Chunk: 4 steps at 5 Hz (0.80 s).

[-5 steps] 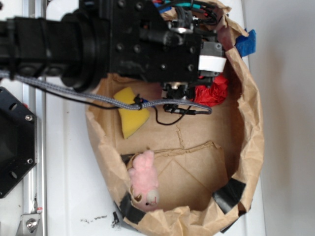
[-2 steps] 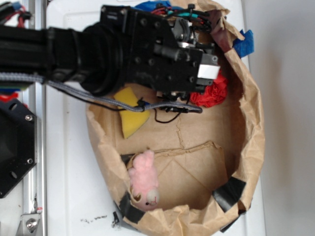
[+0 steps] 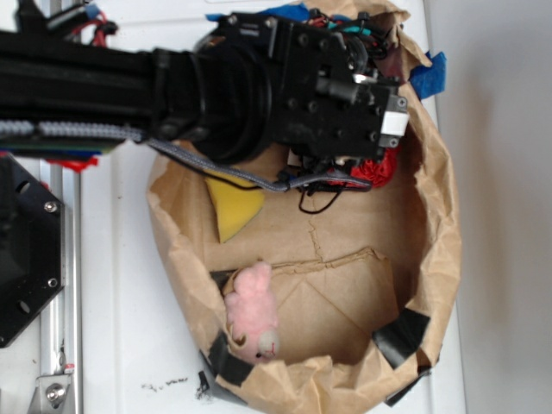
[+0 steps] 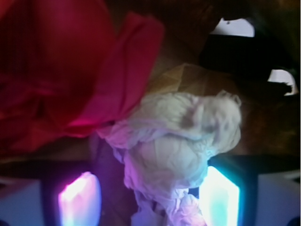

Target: Grab the white paper.

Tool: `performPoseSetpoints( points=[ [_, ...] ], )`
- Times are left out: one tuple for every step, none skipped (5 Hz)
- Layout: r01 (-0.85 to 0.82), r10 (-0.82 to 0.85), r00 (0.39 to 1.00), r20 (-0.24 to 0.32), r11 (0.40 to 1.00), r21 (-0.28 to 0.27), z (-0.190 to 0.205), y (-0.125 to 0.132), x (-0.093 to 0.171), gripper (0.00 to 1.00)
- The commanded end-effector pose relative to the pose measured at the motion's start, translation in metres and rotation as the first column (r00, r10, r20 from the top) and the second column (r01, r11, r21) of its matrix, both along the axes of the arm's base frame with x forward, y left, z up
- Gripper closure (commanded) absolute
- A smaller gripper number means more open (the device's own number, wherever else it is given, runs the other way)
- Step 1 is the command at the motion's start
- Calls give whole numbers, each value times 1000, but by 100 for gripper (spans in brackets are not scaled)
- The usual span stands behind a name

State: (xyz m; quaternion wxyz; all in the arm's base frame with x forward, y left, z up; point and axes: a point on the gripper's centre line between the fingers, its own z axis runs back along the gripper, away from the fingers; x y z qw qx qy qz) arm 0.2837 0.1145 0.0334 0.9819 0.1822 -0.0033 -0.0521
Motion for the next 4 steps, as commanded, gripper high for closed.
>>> performPoseSetpoints(
  points=[
    [12,-12,999,45,1000,13,12,3,10,100],
    [14,-15,999,44,1000,13,12,3,11,100],
    [15,-15,999,48,1000,10,14,3,10,100],
    [12,-13,998,60,1000,4,19,2,10,100]
  ],
)
